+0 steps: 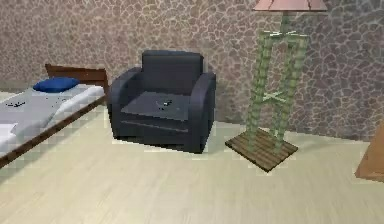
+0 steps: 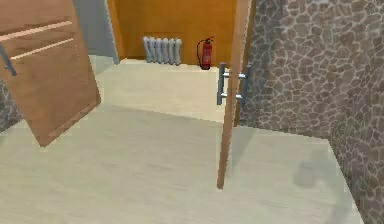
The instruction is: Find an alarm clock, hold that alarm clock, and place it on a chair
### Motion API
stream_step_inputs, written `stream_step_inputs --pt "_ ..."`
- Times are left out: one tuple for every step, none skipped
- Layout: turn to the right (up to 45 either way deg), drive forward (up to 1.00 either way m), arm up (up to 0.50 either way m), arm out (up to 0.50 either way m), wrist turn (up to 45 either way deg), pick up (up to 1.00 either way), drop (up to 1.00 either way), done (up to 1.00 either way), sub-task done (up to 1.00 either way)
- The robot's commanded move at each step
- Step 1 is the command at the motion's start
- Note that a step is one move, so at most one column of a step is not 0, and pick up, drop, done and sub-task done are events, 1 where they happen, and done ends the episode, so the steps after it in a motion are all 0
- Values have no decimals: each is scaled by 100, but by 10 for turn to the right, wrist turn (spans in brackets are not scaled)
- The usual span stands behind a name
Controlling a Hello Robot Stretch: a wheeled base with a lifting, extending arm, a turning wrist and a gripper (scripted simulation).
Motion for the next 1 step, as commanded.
stream_step_inputs --pt "-450 0 0 0 0 0 0 0 0"
